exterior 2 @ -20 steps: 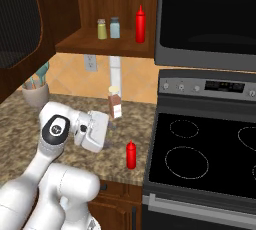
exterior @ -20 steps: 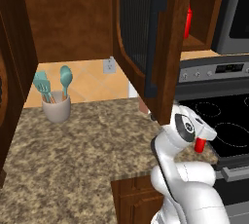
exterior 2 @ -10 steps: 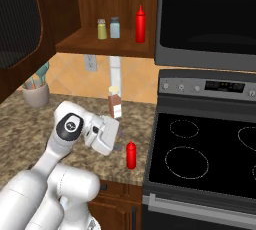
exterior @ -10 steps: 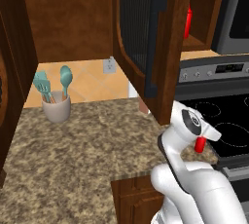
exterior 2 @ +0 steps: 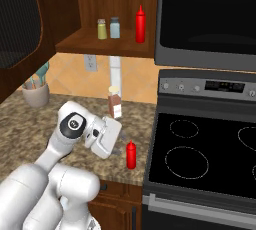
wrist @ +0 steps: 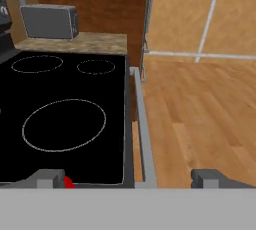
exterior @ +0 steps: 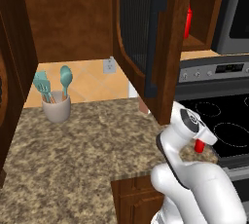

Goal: Put the shaker and condiment bottle from the counter next to their counterparts in the cabinet.

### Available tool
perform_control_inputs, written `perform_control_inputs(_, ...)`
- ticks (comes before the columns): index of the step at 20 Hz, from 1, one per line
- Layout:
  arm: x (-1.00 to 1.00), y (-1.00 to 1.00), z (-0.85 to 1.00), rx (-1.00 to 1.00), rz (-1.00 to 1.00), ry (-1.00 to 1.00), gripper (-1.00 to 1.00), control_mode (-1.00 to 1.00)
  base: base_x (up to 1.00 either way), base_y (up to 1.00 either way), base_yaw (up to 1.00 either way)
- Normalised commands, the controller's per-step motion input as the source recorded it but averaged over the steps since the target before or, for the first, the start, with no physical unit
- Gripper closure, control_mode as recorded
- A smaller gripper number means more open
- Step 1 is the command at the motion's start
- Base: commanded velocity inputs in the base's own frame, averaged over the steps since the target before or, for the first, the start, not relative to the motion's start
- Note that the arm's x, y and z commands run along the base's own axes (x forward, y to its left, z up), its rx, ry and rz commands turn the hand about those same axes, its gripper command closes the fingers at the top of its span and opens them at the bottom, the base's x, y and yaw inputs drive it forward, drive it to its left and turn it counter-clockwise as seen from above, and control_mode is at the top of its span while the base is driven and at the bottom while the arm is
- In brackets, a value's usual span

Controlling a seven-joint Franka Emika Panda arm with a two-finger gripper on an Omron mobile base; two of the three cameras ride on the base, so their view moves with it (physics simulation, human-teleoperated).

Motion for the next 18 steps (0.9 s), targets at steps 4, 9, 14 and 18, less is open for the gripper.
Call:
perform_control_inputs(4, 0.01, 0.0, -0.19, 0.0, -0.03, -0.01, -1.0, -1.0, 0.0, 0.0, 0.0)
perform_control_inputs(9, 0.18, 0.0, -0.03, 0.0, 0.0, 0.0, -1.0, -1.0, 0.0, 0.0, 0.0)
perform_control_inputs(14, 0.43, 0.05, 0.0, 0.0, 0.0, 0.03, -1.0, -1.0, 0.0, 0.0, 0.0)
perform_control_inputs(18, 0.36, 0.05, -0.09, 0.0, 0.0, 0.0, -1.0, -1.0, 0.0, 0.0, 0.0)
